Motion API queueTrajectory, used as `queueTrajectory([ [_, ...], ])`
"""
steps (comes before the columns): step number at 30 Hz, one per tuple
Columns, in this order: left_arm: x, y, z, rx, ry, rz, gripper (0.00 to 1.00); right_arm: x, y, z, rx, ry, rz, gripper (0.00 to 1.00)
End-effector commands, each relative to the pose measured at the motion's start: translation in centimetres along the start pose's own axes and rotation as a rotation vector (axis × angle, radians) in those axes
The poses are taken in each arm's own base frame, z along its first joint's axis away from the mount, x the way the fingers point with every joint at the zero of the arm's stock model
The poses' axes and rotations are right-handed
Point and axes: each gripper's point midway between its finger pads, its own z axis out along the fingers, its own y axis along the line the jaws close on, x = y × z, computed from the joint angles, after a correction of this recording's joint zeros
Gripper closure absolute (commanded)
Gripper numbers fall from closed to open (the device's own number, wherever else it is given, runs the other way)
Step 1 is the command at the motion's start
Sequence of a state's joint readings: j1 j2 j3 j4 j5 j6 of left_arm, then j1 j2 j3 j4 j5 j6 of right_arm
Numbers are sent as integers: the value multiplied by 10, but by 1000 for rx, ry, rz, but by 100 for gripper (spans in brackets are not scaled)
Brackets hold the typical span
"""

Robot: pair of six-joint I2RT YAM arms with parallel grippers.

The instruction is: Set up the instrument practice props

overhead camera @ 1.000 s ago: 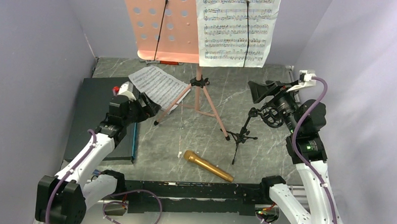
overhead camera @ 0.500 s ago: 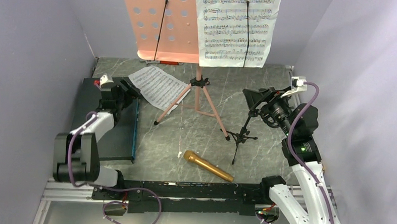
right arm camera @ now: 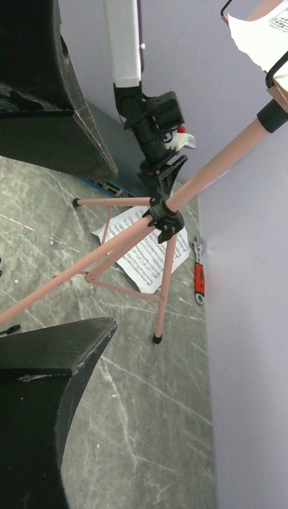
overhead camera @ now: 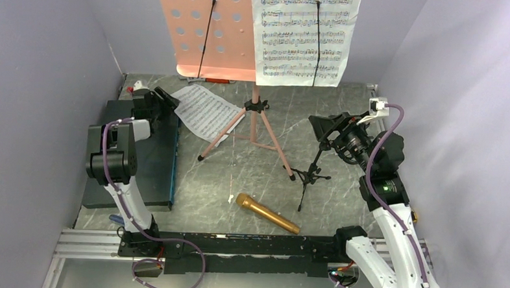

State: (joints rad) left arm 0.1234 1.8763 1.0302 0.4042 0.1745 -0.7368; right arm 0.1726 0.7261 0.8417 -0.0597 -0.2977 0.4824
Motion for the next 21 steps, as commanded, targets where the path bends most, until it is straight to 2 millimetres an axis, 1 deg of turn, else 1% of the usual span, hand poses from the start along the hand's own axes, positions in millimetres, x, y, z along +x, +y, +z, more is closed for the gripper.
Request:
queueTrajectory([
  [1, -6, -2, 22, 19, -2, 21, 35, -12, 7, 1, -35, -45, -20, 12],
  [3, -5, -3, 31, 34, 14, 21, 41, -10, 6, 2, -32, -39, -15, 12],
  [4, -4, -4, 35, 38, 26, 23, 42, -11, 7, 3, -38, -45, -14, 12],
  [10, 0, 5, 53, 9, 50, 20, 48, -14, 11, 7, -62, -57, -5, 12],
  [11, 0, 6, 55, 7, 50, 18, 50, -15, 11, 7, -64, -58, -5, 12],
  [15, 2, 5, 57, 18, 61, 29, 71, -15, 11, 8, -65, -55, -7, 12],
  [18, -2, 1, 50, 27, 46, 32, 85, -14, 11, 8, -66, -52, -7, 12],
  [21, -13, -9, 37, 40, 14, 50, 92, -13, 11, 9, -66, -47, -4, 12],
])
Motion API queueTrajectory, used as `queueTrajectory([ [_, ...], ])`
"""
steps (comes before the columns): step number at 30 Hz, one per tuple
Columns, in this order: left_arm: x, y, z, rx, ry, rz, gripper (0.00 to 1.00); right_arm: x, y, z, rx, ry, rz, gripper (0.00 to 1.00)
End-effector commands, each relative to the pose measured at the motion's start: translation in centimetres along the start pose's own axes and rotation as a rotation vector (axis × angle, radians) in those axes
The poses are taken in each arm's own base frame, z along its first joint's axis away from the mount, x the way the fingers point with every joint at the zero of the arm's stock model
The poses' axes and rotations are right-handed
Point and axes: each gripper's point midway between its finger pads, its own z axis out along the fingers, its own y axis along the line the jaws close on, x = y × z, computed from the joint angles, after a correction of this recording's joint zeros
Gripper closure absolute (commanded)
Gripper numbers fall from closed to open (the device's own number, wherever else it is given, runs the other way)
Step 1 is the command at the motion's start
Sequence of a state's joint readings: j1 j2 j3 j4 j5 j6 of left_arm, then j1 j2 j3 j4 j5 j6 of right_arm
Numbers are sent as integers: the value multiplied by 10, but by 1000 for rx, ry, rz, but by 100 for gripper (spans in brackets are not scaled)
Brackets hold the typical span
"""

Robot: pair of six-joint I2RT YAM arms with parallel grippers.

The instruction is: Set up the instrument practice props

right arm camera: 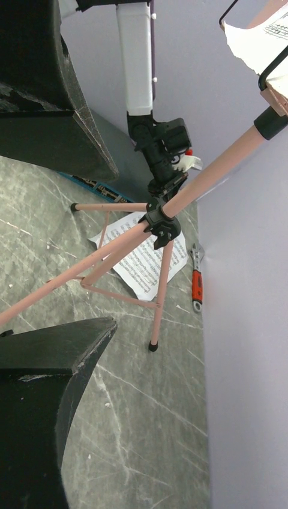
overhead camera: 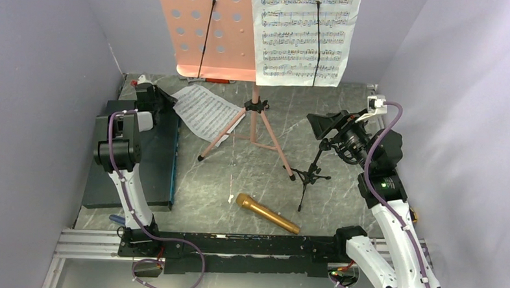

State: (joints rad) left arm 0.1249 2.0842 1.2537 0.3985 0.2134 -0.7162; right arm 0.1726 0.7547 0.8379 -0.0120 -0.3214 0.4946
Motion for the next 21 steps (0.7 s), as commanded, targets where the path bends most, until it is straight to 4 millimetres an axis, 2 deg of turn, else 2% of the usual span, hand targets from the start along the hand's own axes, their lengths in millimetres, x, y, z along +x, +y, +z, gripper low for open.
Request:
queueTrajectory([
  [1, -7, -12, -23, 13, -10, 35, 94, -13, 8, 3, -38, -45, -10, 12],
  [4, -20, -31, -46, 53, -47, 58, 97, -11, 9, 5, -44, -32, -7, 12],
  [5, -29, -44, -58, 80, -72, 67, 97, -10, 10, 6, -50, -25, -8, 12],
  [14, -65, -105, -154, 202, -185, 132, 97, 1, 14, 13, -93, 32, 16, 9],
  [21, -72, -146, -234, 288, -199, 210, 97, 8, 22, 14, -159, 57, 20, 1],
])
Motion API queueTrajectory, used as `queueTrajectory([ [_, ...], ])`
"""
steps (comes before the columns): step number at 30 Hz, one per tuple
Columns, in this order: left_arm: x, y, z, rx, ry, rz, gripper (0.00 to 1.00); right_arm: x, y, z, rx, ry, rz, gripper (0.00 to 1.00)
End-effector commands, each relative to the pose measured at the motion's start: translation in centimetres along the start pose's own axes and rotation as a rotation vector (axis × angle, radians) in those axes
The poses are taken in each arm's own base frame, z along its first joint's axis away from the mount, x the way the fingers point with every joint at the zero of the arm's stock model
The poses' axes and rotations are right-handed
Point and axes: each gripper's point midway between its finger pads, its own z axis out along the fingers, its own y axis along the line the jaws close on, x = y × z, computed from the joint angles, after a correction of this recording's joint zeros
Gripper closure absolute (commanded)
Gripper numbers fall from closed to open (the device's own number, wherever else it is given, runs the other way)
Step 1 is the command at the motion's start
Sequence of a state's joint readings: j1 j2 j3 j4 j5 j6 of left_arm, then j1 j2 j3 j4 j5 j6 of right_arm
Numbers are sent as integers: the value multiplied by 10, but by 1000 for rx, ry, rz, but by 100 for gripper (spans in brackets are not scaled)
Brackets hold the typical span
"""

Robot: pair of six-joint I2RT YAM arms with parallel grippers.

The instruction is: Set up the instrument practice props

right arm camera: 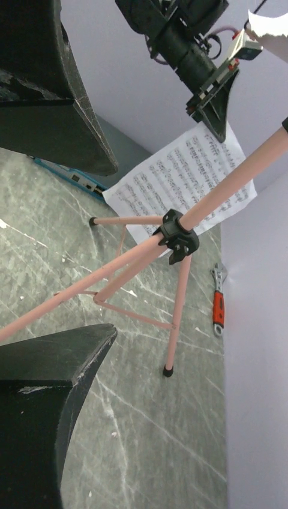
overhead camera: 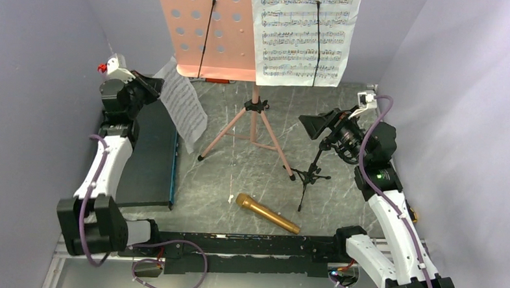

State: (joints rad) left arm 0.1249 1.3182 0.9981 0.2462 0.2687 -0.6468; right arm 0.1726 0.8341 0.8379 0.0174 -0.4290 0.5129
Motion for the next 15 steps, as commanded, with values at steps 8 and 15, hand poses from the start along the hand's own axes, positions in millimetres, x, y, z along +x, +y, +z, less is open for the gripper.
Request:
queueTrajectory([
  [8, -10, -69, -100, 137, 99, 149, 97, -5, 26, 2, -152, -2, -33, 1],
  [15, 10, -96, -143, 238, 268, 185, 97, 4, 30, 3, -205, 22, -44, 1],
])
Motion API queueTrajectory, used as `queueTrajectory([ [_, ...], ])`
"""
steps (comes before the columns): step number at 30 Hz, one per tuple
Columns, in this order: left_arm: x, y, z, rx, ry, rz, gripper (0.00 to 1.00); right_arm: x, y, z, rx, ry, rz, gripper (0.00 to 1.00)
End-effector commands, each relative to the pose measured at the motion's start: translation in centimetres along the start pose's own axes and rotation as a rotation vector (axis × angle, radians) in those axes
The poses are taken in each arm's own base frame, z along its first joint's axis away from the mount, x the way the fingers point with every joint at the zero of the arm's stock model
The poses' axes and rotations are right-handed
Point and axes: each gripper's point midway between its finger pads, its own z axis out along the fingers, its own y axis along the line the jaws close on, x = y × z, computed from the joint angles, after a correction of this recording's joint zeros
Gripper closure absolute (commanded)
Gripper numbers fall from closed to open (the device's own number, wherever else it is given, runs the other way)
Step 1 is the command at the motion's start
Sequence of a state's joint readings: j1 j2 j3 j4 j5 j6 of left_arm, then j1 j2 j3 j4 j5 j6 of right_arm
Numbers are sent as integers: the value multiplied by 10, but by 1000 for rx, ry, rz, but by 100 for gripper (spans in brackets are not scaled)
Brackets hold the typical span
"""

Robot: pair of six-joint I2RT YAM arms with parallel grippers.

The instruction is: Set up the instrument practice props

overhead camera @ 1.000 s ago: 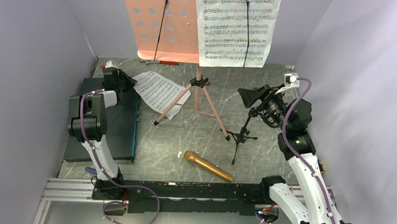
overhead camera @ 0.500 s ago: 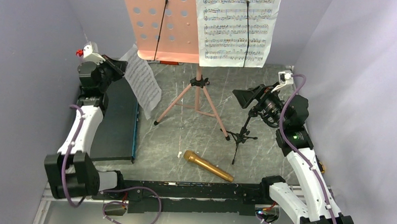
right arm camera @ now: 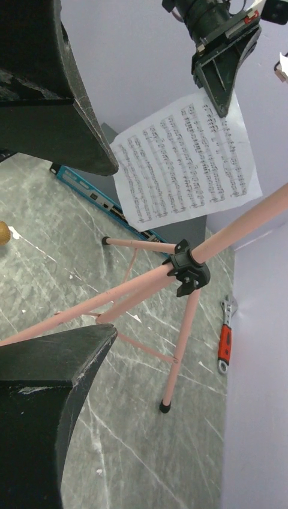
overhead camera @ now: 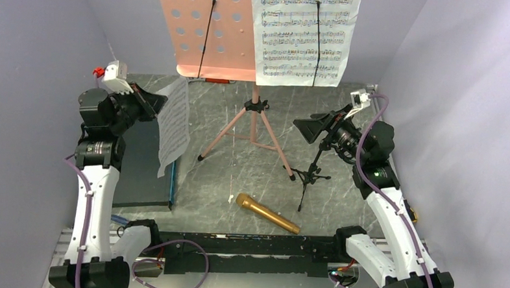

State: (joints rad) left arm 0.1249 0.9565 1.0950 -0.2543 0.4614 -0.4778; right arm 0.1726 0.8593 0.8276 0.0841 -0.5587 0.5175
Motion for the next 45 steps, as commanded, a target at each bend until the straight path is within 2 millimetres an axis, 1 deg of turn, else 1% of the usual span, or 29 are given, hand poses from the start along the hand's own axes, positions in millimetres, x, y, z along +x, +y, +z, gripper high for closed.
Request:
queueTrajectory([
  [1, 22, -33, -28, 128, 148, 30, 97, -3, 13, 2, -91, -13, -40, 1],
  [6, 32, -60, -51, 245, 203, 43, 97, 3, 25, 1, -181, 0, -57, 1],
  [12, 39, -102, -81, 489, 228, 84, 98, 7, 48, -6, -318, 1, -83, 1],
  [15, 39, -120, -98, 602, 223, 133, 97, 14, 56, -7, -370, 17, -91, 1],
  [18, 35, -138, -113, 710, 202, 175, 97, 22, 68, -6, -428, 39, -118, 1],
  [21, 33, -151, -125, 800, 200, 201, 97, 32, 81, -3, -471, 66, -158, 1],
  [23, 29, -157, -130, 828, 192, 210, 97, 43, 90, 0, -494, 97, -177, 1],
  [26, 22, -162, -131, 837, 174, 201, 97, 56, 104, 6, -529, 125, -207, 1],
  [30, 16, -166, -132, 852, 166, 185, 97, 67, 116, 12, -577, 143, -183, 1],
  [32, 13, -168, -132, 860, 153, 195, 97, 70, 118, 16, -579, 147, -176, 1],
  [34, 12, -169, -132, 862, 148, 196, 97, 67, 117, 17, -562, 140, -188, 2],
  [39, 12, -168, -131, 858, 145, 200, 97, 51, 102, 19, -431, 93, -253, 1],
  [45, 13, -166, -130, 847, 147, 200, 97, 36, 81, 15, -262, 46, -282, 1],
])
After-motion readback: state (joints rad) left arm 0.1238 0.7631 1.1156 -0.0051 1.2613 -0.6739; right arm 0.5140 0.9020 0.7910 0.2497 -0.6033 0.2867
